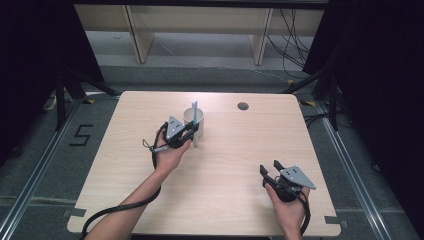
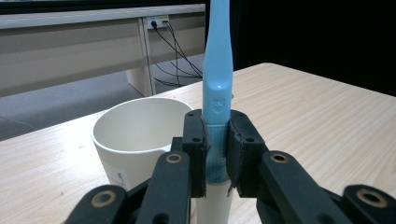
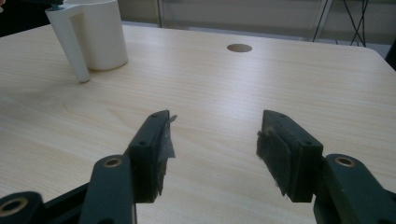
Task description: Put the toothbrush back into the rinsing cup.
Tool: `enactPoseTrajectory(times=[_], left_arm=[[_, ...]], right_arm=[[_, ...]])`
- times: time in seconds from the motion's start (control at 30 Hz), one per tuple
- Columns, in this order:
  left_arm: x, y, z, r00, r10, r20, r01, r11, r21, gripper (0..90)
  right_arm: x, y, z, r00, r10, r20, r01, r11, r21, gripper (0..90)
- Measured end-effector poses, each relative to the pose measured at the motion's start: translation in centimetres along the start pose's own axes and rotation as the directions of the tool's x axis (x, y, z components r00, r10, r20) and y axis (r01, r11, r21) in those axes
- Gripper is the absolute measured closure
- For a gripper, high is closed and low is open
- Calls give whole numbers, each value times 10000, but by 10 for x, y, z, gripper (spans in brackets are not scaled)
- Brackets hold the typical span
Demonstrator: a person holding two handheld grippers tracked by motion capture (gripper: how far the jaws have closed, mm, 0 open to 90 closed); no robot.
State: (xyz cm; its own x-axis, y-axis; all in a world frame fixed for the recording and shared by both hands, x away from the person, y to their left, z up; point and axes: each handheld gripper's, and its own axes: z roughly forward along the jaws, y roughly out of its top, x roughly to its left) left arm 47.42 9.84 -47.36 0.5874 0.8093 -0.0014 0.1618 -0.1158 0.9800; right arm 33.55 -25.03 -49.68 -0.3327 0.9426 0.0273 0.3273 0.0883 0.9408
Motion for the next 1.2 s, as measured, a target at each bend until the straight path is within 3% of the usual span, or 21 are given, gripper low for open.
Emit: enactPoseTrajectory(times=[0.07, 0.17, 0.2, 0.3, 0.53, 0.57, 0.67, 0.73, 0.77, 0.87, 0.97, 1.0, 1.03, 1.07, 1.2], left_arm=[[2, 0, 0, 10000, -38, 72, 37, 10000, 86, 779], [3, 1, -1, 9997, -105, 204, 104, 9999, 74, 761], [4, 1, -1, 9995, -67, 293, 66, 10000, 29, 741], [3, 5, -6, 9985, 49, 536, -50, 10000, 23, 661], [4, 8, -20, 9975, 177, 689, -165, 9997, -173, 490], [5, 9, -23, 9976, 238, 643, -233, 9997, -94, 469], [8, 10, -30, 9972, 273, 696, -276, 9996, 33, 430], [9, 10, -35, 9969, 295, 723, -306, 9994, 131, 418], [11, 10, -38, 9968, 318, 740, -334, 9992, 203, 415], [15, 10, -47, 9964, 315, 785, -346, 9987, 387, 408], [15, 9, -54, 9975, 10, 713, -53, 9982, 601, 406], [17, 8, -59, 9969, -72, 782, 18, 9977, 683, 406], [17, 8, -59, 9969, -72, 782, 18, 9977, 683, 407], [19, 7, -63, 9968, -75, 794, 19, 9975, 707, 409], [20, 3, -73, 9963, -292, 809, 222, 9960, 869, 411]], right_arm=[[-2, 0, 0, 9996, -282, 81, 282, 9996, -33, 443], [-2, 0, 0, 9995, -302, 107, 302, 9995, -57, 442], [-1, 0, -1, 9999, -94, 73, 94, 9999, 46, 442], [-1, -1, 1, 10000, -51, 36, 51, 10000, -30, 441], [0, -1, -1, 9996, 297, 22, -297, 9994, 173, 438], [-2, -1, -1, 9999, 79, 94, -80, 9999, 95, 438], [-3, -1, -1, 10000, 25, 48, -26, 10000, 91, 438], [-3, -1, -2, 9999, 117, 71, -118, 9998, 128, 437], [0, -2, -3, 9983, 567, 157, -571, 9980, 259, 437], [-2, -2, -2, 9994, 332, 93, -333, 9994, 96, 437], [-3, -2, -2, 9997, 217, 86, -218, 9997, 82, 437], [-4, -2, -1, 9997, -61, 227, 60, 10000, 46, 437], [-4, -2, -1, 9997, -61, 227, 60, 10000, 46, 437], [-1, -3, -1, 9992, 390, 76, -391, 9990, 192, 436], [-2, -3, 0, 9995, 321, 49, -322, 9992, 234, 436]])
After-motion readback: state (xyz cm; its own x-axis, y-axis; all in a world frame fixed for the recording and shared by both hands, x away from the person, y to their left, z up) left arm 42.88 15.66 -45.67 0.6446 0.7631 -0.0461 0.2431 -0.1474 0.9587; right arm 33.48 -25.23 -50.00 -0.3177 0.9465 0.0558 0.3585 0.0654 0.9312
